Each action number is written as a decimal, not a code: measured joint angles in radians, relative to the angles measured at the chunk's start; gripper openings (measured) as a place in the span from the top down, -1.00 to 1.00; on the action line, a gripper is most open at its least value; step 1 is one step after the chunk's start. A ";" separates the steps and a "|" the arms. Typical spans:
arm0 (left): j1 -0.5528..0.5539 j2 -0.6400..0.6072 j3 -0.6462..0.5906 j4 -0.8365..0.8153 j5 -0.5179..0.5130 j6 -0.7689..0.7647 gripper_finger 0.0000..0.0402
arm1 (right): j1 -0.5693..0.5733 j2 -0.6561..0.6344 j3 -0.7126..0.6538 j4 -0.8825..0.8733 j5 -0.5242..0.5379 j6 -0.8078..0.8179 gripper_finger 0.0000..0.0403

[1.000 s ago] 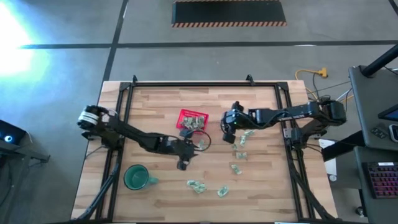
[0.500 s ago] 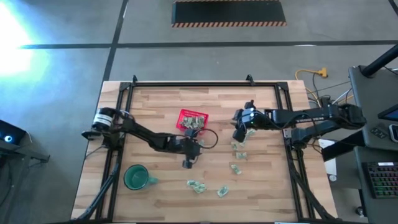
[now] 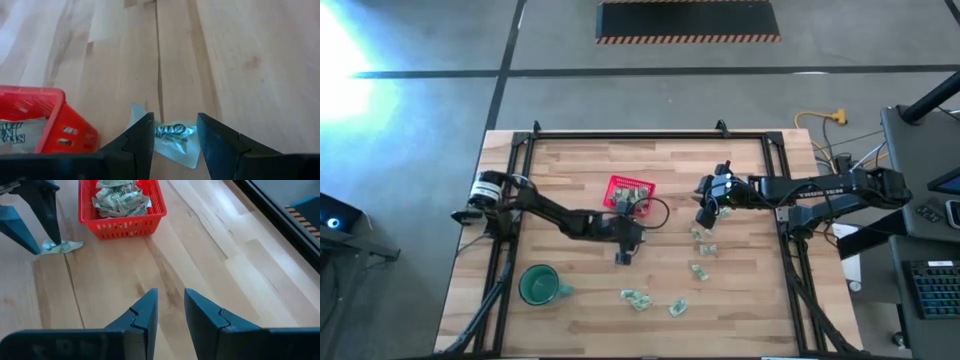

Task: Pick and place items into bin
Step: Put the stevia packet into the red bin

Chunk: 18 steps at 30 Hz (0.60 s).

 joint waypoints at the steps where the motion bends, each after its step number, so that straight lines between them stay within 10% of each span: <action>1: 0.001 0.000 -0.002 -0.001 0.001 -0.001 0.34 | 0.000 0.000 0.000 0.000 0.000 0.001 0.56; 18: 0.018 0.006 -0.014 -0.021 0.089 -0.029 0.34 | 0.000 0.003 0.000 0.022 -0.003 0.003 0.62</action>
